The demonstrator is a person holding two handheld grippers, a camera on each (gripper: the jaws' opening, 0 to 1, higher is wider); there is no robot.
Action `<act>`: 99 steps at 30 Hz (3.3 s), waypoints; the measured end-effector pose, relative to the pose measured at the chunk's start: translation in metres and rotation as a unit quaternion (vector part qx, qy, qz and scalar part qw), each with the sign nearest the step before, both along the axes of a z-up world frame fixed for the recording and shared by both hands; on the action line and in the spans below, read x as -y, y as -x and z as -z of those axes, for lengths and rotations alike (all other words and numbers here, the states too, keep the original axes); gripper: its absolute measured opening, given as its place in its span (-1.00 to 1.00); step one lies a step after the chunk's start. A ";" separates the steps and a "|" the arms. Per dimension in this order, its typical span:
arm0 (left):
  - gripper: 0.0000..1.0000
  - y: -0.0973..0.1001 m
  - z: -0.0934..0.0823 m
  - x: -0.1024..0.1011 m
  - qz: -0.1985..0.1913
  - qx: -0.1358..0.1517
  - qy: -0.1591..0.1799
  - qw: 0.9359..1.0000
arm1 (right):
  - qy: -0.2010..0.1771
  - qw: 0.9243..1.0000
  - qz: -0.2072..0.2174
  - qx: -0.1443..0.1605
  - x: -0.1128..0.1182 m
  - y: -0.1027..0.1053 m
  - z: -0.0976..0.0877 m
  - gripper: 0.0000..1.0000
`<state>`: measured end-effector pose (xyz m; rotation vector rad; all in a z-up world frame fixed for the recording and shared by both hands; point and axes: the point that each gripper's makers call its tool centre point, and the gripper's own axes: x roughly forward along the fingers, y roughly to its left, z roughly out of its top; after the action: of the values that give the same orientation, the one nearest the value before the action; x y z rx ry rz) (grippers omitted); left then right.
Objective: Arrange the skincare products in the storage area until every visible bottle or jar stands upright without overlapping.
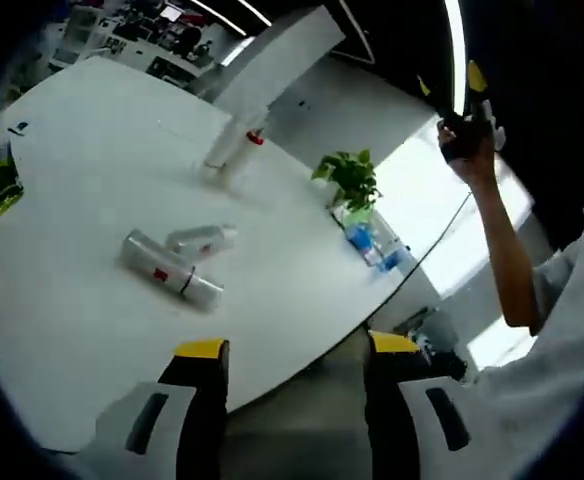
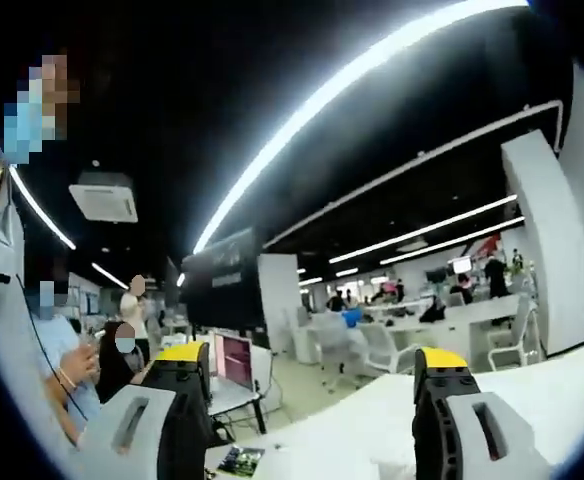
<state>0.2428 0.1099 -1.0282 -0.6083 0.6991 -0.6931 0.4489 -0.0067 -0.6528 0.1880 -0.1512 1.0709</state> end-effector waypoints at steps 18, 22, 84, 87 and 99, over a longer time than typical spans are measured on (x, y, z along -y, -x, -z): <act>0.17 -0.012 0.000 0.006 0.003 0.003 0.023 1.000 | 0.127 0.992 -0.005 -0.002 -0.005 0.009 -0.053 0.99; 0.24 -0.023 0.001 -0.004 -0.008 0.011 0.009 1.000 | 0.159 0.987 0.010 -0.036 0.000 0.000 -0.017 0.99; -0.67 -0.075 0.116 -0.031 0.356 0.062 -0.482 0.798 | 0.171 0.923 -0.084 -0.333 0.034 0.101 0.258 0.47; -0.67 -0.064 0.114 -0.026 0.322 0.024 -0.458 0.828 | 0.205 0.913 -0.091 -0.340 0.037 0.100 0.278 0.41; -0.68 -0.076 0.032 0.018 0.137 0.042 -0.240 0.960 | 0.147 0.922 -0.045 -0.356 0.001 0.129 0.287 0.17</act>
<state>0.3188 0.0917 -1.0601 -0.0337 0.8454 -0.7650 0.3199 -0.0072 -0.9402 0.3030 0.6791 1.0429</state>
